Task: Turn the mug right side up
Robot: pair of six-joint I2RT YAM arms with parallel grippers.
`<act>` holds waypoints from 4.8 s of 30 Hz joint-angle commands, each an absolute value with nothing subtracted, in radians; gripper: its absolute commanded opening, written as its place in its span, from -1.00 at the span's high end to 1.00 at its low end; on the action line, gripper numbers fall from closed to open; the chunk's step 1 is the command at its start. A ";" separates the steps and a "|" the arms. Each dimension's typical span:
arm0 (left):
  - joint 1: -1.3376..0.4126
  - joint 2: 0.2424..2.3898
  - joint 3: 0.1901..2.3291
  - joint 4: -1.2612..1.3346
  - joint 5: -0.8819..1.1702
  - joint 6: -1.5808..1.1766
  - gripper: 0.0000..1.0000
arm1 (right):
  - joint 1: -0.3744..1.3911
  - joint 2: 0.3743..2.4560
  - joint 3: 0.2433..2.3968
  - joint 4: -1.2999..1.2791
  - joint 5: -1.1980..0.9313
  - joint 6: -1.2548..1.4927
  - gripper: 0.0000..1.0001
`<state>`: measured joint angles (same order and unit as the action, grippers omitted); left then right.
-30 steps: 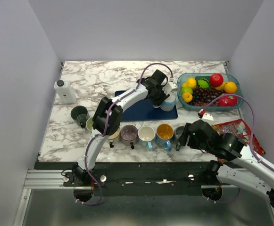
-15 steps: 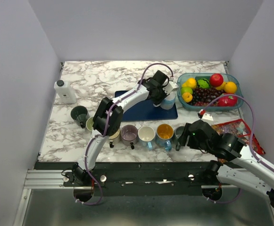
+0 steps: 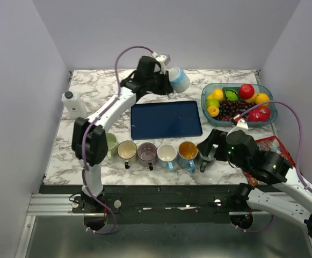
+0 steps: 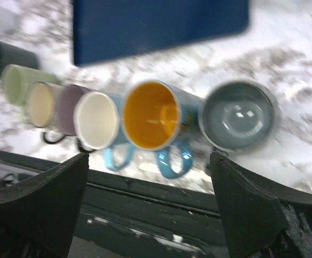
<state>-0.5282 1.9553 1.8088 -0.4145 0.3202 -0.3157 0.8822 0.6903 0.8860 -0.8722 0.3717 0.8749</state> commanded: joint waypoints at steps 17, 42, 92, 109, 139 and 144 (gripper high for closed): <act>-0.537 1.378 1.319 0.672 0.715 -1.253 1.00 | 0.880 0.893 1.222 -0.155 0.186 0.491 -0.94; -0.617 1.224 1.258 0.653 0.755 -1.143 1.00 | 0.879 0.937 1.203 0.041 0.012 0.413 -0.23; -0.603 1.149 1.200 -0.265 0.403 -0.517 -0.98 | 0.666 0.841 0.953 -1.095 0.707 0.755 0.99; -0.603 1.120 1.177 -0.299 0.403 -0.499 -0.98 | 0.462 1.044 0.808 -0.853 0.411 0.566 0.99; -0.598 1.083 1.347 -0.728 -0.047 -0.468 -0.98 | 0.411 1.030 0.906 -0.916 0.377 0.520 -0.99; -0.597 1.000 1.384 -0.837 -0.179 -0.437 -0.98 | 0.411 0.843 1.002 -0.956 0.356 0.523 -1.00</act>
<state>-0.6022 1.0821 1.3296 -0.6868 0.0078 -0.4786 0.4065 0.9501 0.9180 -0.9306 0.3756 0.5152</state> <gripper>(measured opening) 0.988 0.997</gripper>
